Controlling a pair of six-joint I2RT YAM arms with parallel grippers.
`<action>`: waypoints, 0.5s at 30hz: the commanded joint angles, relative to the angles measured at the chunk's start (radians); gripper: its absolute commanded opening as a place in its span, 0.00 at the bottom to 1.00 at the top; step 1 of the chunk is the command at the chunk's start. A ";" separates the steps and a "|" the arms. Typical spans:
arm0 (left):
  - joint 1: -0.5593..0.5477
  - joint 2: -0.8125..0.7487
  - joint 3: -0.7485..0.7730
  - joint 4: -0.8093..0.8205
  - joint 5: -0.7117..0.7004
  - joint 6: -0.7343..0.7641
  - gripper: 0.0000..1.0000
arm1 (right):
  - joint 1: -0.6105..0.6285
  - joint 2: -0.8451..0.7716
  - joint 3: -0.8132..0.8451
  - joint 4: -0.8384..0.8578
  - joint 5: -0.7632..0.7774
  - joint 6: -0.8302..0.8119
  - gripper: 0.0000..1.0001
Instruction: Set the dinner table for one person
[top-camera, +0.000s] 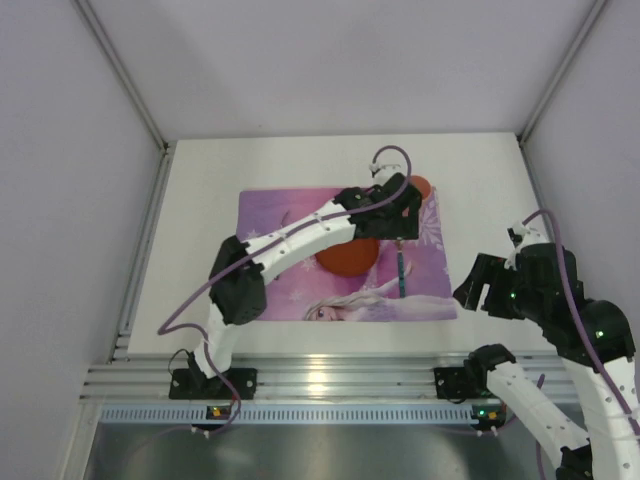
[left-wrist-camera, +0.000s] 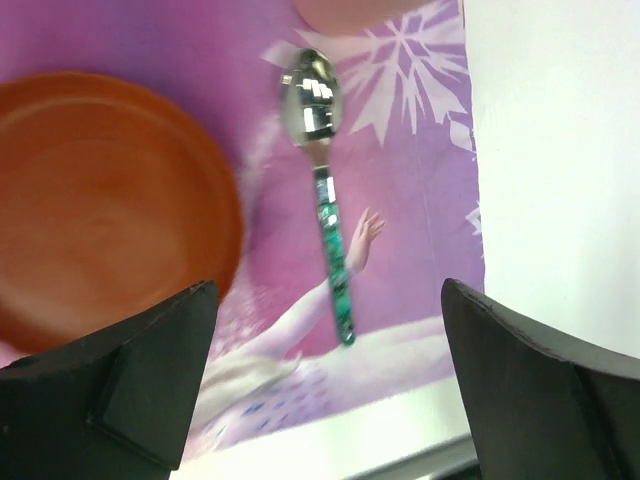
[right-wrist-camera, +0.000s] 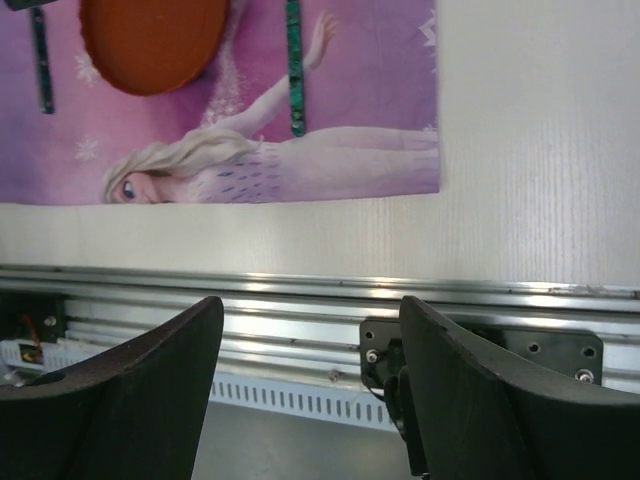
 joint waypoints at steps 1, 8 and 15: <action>-0.005 -0.341 -0.099 -0.040 -0.184 0.071 0.98 | -0.010 -0.046 0.098 0.032 -0.123 -0.013 0.72; -0.003 -0.872 -0.709 0.064 -0.600 0.258 0.98 | -0.010 -0.138 0.088 0.240 -0.263 0.033 1.00; 0.000 -1.486 -1.271 0.347 -0.773 0.484 0.97 | -0.011 -0.252 -0.093 0.299 -0.189 0.125 1.00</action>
